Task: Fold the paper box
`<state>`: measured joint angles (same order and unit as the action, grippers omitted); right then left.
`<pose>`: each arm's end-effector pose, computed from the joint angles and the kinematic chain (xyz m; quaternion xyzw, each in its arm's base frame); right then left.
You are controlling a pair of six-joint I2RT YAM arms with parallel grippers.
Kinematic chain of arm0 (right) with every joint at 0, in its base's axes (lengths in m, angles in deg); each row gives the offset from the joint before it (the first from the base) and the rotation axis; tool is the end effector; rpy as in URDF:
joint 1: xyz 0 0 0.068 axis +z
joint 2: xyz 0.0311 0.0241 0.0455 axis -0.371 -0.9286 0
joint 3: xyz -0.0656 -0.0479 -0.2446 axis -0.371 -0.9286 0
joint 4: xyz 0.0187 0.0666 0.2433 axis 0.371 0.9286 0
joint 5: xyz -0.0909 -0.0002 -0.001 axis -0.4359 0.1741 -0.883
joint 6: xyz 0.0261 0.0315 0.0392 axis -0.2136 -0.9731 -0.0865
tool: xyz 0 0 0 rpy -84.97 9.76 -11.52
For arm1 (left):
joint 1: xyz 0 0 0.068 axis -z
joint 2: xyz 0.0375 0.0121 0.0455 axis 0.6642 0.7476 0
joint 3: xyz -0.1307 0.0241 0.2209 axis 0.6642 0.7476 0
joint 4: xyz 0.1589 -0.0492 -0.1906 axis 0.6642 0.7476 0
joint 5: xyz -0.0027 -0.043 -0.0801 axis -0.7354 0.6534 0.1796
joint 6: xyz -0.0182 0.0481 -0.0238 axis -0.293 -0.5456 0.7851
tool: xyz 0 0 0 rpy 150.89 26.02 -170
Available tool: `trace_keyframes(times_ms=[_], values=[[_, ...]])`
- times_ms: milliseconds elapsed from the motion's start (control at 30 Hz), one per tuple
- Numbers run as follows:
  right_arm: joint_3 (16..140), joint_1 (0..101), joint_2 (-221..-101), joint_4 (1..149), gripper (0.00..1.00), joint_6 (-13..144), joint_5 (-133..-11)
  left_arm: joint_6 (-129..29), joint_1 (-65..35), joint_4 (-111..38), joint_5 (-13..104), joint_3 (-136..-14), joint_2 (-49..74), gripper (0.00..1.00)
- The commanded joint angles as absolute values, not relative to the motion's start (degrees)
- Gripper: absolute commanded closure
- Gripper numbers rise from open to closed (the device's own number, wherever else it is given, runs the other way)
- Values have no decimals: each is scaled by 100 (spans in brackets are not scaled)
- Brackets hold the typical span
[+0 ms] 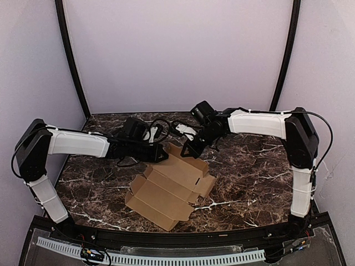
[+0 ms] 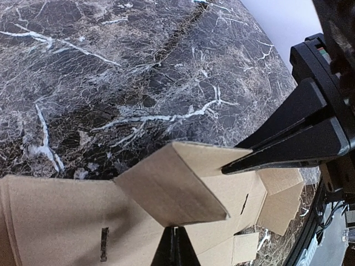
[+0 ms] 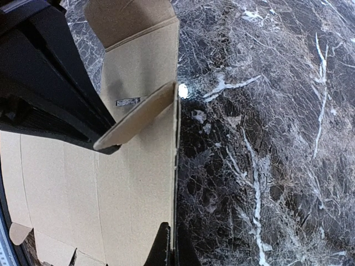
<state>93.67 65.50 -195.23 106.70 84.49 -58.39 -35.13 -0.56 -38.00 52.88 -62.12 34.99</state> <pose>0.2990 0.3056 0.2043 -0.4884 0.8060 0.2452 0.2275 0.2695 -0.2491 0.1944 0.1718 0.8648 -0.3559 0.3097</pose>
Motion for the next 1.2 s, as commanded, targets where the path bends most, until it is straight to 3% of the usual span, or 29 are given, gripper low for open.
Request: trace_keyframes(times_ms=[0, 767, 1167], values=[[9317, 6663, -19536, 10381, 100, 8338, -5773, -3464, -22, -3977, 5211, -6247, 3617, 99], [8545, 6863, -19041, 10040, 100, 8114, -5966, -3563, -40, -4064, 4981, -6546, 3637, 99], [8407, 6695, -19051, 10117, 100, 8231, -5871, -4095, -52, -1900, 4520, -6392, 2535, 99]])
